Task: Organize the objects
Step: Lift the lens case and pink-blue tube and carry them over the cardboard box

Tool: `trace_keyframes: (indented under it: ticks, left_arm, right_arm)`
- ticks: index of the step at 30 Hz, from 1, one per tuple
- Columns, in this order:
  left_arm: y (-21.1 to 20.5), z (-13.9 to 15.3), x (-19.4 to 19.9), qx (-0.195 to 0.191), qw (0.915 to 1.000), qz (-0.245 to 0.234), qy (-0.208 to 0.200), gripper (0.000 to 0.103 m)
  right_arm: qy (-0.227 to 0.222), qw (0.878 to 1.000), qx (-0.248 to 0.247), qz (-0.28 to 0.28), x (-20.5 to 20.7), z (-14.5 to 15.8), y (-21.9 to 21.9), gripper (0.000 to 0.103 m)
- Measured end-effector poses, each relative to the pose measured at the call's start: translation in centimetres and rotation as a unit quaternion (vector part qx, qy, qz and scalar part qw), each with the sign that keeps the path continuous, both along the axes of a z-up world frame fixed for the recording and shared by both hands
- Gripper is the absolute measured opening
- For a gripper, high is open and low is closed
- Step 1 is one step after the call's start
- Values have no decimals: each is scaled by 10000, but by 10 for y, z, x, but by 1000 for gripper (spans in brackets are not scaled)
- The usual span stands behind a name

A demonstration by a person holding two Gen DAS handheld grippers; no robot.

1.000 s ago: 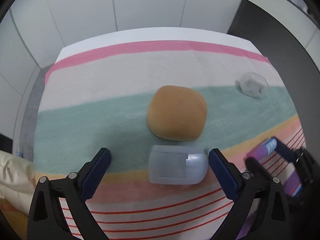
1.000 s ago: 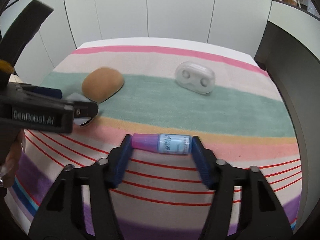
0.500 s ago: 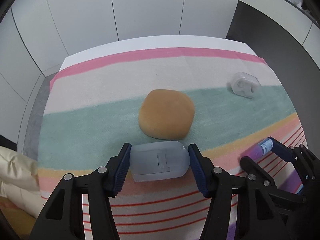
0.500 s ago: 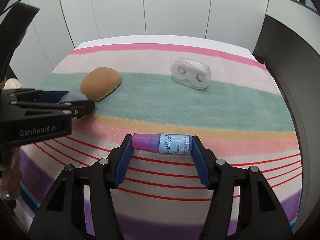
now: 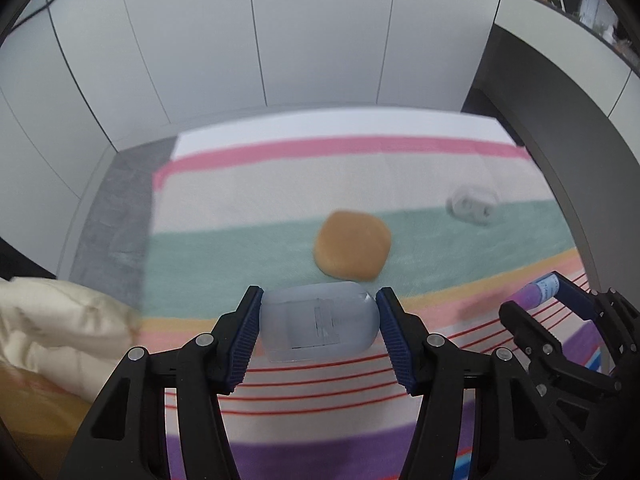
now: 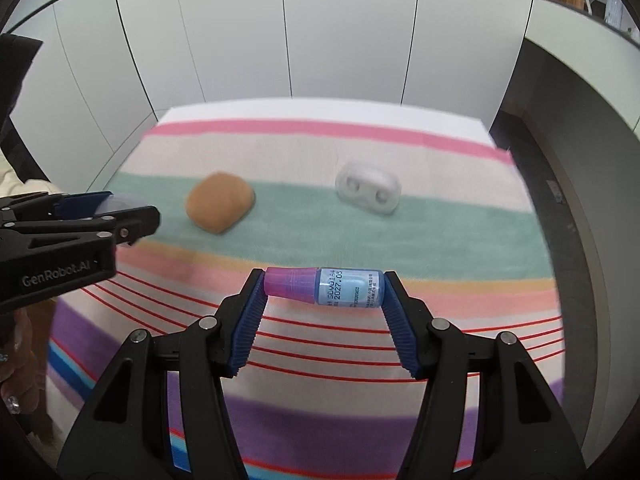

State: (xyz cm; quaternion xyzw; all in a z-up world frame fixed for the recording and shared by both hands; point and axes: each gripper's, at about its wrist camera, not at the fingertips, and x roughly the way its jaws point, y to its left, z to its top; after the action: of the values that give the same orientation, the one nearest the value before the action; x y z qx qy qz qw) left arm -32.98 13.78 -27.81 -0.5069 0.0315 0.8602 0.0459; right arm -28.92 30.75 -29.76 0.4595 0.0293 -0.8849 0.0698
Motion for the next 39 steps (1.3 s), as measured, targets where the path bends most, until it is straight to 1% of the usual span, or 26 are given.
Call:
trace_keyframes:
  ticks: [1,5,6,9,13,17,21,24,27,32,36,39]
  left_arm:
    - [-1,8,2,-13,10000,6,49,59]
    - [-6,58,15,-24,9994,125,308,59]
    - [-6,75,20,26,9992,157,377,59]
    - [-7,112,30,66,9983,266,509,59]
    - [-9,149,43,192,9969,455,607,59]
    - [-6,180,62,98,9955,456,827,59]
    - [-1,195,77,10,9956,452,823,59]
    - [0,199,86,11,9958,489,777,59]
    - [-1,201,94,71,9960,510,729,59]
    - [-2,206,106,-90,9953,584,765,59]
    - [-7,220,132,55,9941,696,826,59]
    - [-7,227,155,46,9935,703,892,59]
  right_arm:
    - [24,10000,10,-1,1,7,0,60]
    - [133,9999,11,38,6,42,3,60]
    - [185,9998,9,58,7,54,3,60]
    - [344,9994,53,92,7,90,-1,60]
    - [401,9992,-62,-37,14,133,3,60]
    - [552,9983,-145,-73,24,172,8,60]
    - [658,9977,-164,-31,35,200,11,60]
    - [722,9973,-162,-3,44,212,13,60]
    - [684,9975,-166,25,49,216,16,60]
    - [575,9981,-207,52,57,216,22,60]
    - [499,9982,-326,119,74,219,30,60]
    - [467,9983,-314,138,92,218,36,60]
